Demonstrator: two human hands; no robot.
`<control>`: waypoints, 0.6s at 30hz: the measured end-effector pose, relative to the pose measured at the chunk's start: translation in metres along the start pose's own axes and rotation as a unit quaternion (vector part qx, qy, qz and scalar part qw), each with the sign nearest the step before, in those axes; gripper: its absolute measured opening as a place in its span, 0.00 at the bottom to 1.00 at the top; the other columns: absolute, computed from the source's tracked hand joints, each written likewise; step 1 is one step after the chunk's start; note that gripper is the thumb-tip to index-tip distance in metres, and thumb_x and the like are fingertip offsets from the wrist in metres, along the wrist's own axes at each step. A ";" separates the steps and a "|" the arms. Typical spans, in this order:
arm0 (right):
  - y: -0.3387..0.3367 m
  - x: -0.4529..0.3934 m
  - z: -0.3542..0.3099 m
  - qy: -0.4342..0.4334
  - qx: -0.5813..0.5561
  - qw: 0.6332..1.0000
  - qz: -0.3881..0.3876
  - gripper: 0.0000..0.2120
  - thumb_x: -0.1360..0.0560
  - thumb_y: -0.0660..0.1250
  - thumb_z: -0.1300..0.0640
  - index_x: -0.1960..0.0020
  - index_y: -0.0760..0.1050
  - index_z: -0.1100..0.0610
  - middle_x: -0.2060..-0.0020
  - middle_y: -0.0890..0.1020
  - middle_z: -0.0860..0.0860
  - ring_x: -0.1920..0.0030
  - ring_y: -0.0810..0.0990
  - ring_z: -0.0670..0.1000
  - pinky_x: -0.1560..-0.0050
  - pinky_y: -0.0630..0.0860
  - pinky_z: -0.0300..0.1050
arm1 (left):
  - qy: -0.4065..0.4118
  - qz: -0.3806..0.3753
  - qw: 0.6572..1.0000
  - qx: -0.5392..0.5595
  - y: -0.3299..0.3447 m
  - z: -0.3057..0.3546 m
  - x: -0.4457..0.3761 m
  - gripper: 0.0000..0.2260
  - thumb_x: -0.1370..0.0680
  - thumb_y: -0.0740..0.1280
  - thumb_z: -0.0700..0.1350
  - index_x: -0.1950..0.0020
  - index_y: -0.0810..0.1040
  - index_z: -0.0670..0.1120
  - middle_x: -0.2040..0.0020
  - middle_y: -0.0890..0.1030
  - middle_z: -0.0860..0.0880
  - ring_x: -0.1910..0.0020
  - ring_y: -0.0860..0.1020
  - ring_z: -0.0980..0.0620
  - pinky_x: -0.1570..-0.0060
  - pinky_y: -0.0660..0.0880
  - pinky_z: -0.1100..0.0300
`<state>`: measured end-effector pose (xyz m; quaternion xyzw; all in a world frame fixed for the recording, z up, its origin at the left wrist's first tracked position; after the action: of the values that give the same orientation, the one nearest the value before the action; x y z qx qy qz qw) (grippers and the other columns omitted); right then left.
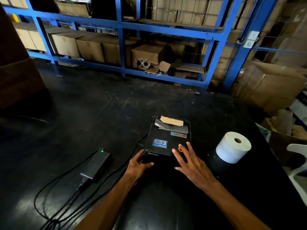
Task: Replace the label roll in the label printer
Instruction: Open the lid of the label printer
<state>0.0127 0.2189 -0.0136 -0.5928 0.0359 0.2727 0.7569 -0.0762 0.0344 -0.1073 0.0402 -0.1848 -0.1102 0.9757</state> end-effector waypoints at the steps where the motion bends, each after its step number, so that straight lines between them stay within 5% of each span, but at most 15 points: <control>1: 0.000 0.000 0.000 0.000 0.001 1.000 0.003 0.40 0.32 0.72 0.44 0.28 0.60 0.57 0.37 0.76 0.64 0.36 0.73 0.67 0.48 0.81 0.54 | -0.002 0.001 1.000 0.001 0.000 0.000 0.000 0.35 0.33 0.74 0.29 0.28 0.68 0.43 0.33 0.75 0.44 0.36 0.75 0.46 0.35 0.72 0.47; 12: 0.001 -0.003 0.004 0.028 -0.021 0.999 -0.028 0.39 0.33 0.74 0.45 0.28 0.62 0.56 0.35 0.74 0.64 0.35 0.72 0.66 0.42 0.77 0.60 | 0.001 -0.006 1.000 -0.015 0.000 0.002 -0.002 0.34 0.33 0.74 0.31 0.29 0.69 0.45 0.34 0.76 0.45 0.37 0.76 0.48 0.38 0.75 0.52; 18: 0.007 -0.030 0.005 0.019 -0.004 0.995 -0.103 0.47 0.38 0.73 0.35 0.27 0.61 0.55 0.32 0.69 0.65 0.33 0.68 0.69 0.36 0.66 0.70 | 0.006 -0.012 1.000 -0.015 0.007 0.007 0.008 0.31 0.29 0.70 0.29 0.28 0.67 0.42 0.35 0.76 0.47 0.43 0.76 0.52 0.57 0.77 0.67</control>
<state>-0.0178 0.2135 -0.0071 -0.6016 -0.0119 0.1824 0.7776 -0.0701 0.0387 -0.0974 0.0284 -0.1763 -0.1246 0.9760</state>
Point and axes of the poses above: each hand's wrist, its own x-axis away from the middle knuckle, its own y-axis out of the palm, z = x × y, the point moved 6 cm from there along -x, towards the middle knuckle
